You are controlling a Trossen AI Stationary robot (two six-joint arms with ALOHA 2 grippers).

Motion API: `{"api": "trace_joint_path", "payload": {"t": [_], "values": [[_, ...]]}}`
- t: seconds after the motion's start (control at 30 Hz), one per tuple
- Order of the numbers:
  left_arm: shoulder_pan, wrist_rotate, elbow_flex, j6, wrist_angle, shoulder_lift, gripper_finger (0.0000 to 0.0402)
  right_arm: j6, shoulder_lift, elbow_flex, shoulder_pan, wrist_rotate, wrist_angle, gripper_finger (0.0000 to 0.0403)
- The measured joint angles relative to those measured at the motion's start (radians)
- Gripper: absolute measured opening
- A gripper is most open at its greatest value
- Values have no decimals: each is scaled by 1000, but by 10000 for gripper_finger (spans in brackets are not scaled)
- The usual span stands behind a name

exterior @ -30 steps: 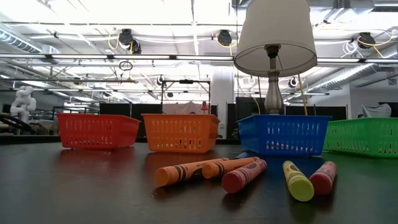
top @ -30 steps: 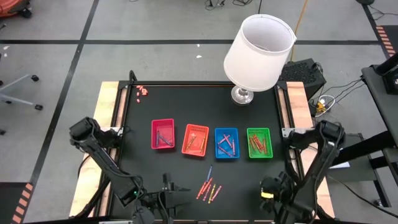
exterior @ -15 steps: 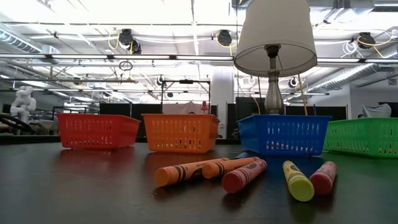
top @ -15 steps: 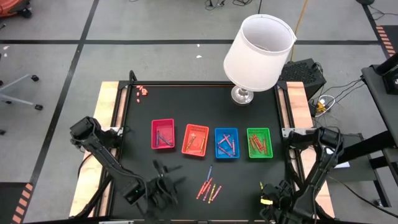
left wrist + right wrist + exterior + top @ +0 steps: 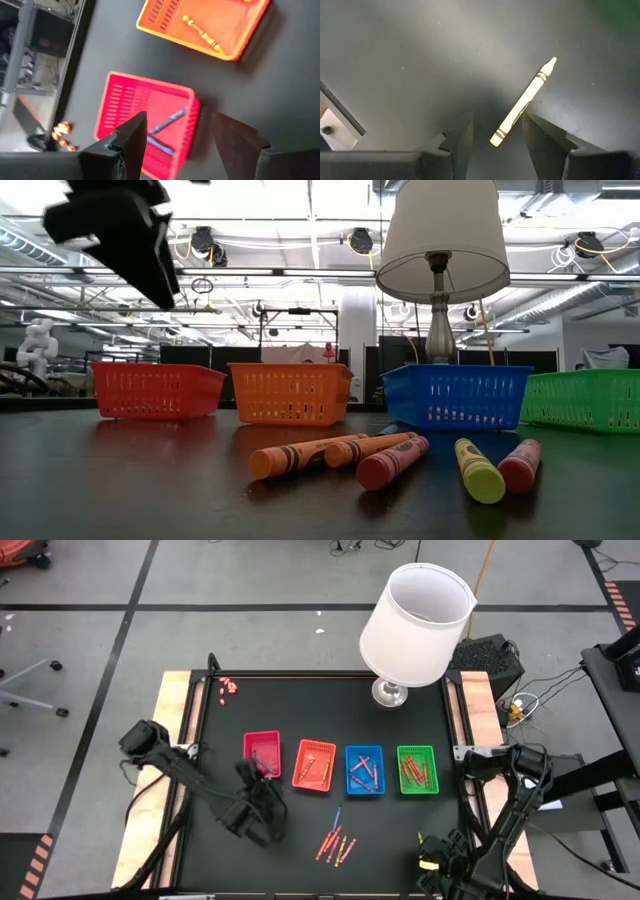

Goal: Sort crayons
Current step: Adjust the red bin

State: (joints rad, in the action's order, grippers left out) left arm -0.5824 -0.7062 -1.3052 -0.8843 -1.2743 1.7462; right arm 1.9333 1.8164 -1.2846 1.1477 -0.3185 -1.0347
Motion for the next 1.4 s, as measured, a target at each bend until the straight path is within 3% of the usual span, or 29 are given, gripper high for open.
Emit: {"api": "trace_joint_path", "payload": {"t": [0.23,0.53,0.77,0.97,1.4], "values": [[121,2,0,56,-115,-1,214,-36,0,0,5,-77,28,159],[209,74,2,191,-43,9,178,-60,0,0,6,-82,29,159],[195,89,27,158,-20,18,140,-72,0,0,11,-132,31,159],[165,167,105,158,19,19,123,-72,0,0,11,-132,30,159],[104,191,150,182,67,19,111,-72,0,0,11,-132,29,159]]}}
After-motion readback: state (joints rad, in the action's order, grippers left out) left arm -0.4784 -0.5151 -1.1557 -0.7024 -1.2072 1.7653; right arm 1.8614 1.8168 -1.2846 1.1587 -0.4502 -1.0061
